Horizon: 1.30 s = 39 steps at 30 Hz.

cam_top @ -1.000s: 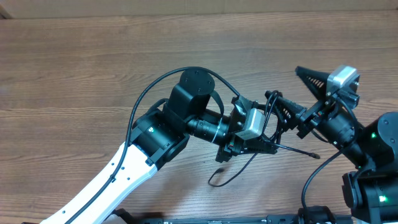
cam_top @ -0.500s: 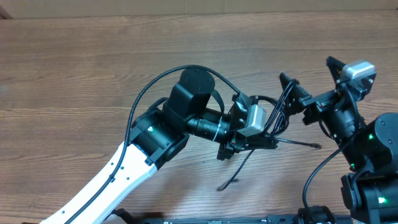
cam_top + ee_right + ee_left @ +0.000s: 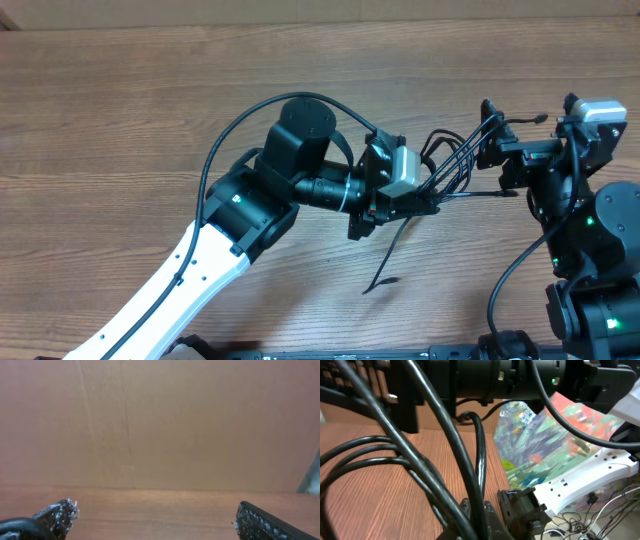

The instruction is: Untangle cables

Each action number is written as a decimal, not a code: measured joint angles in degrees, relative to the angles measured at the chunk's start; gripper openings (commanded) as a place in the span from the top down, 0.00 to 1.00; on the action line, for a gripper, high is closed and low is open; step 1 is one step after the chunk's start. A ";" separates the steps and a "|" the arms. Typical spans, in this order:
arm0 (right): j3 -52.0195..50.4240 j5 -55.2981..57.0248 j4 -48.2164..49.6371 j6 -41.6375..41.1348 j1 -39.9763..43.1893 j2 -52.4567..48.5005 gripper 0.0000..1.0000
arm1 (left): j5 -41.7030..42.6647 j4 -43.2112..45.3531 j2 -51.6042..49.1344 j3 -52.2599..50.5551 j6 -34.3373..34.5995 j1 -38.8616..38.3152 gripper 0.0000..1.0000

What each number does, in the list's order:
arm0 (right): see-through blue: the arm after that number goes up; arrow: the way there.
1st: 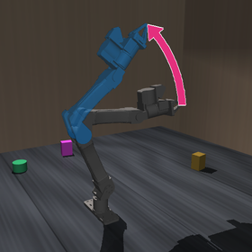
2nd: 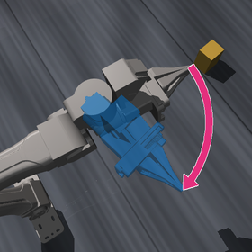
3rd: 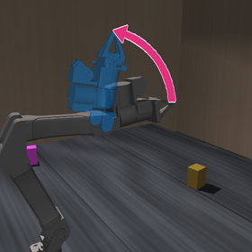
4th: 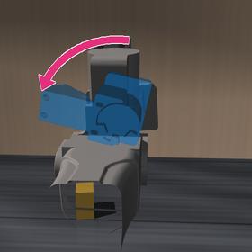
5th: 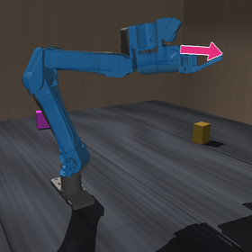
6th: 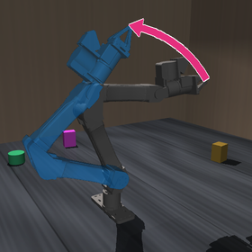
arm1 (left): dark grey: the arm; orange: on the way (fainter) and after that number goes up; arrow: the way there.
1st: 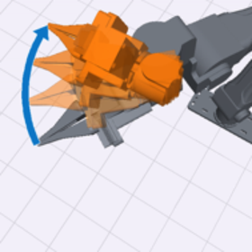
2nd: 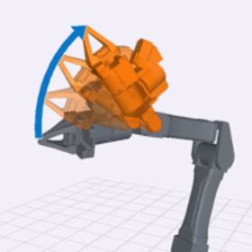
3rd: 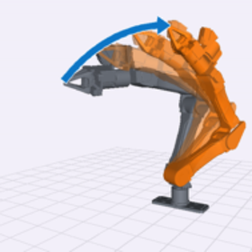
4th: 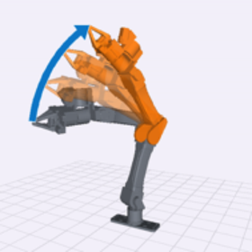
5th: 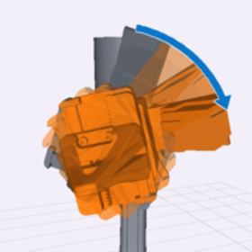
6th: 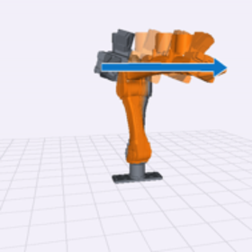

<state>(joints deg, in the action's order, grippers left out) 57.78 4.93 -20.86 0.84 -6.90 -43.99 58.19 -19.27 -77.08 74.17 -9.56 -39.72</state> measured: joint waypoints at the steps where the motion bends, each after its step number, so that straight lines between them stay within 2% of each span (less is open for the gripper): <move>1: -0.02 0.22 -0.44 -0.02 0.00 -0.04 0.00 | 0.02 -0.22 0.00 0.00 0.22 0.39 0.96; 8: -0.02 4.00 -8.79 -1.01 0.00 -0.07 0.00 | 1.40 -1.51 -0.74 -0.59 1.90 2.78 0.96; 21: -0.02 6.01 -10.45 -2.21 -0.35 -0.81 0.00 | 6.14 -2.29 -0.94 -1.16 11.15 10.91 0.96; 29: 0.00 8.98 -13.88 -3.69 -0.35 -1.14 0.00 | 8.24 -2.82 -0.94 -1.84 12.55 13.51 0.96; 35: 0.00 24.96 -17.97 -4.33 4.35 -1.70 0.00 | 11.06 -3.91 0.04 -2.23 12.63 17.07 0.96; 39: 0.00 28.24 -18.01 -4.70 4.39 -1.70 0.00 | 11.69 -3.89 0.28 -2.25 12.63 17.38 0.96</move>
<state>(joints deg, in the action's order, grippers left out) 57.78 33.17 -38.87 -3.86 -2.50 -45.69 69.89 -23.16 -76.79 71.92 3.07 -22.35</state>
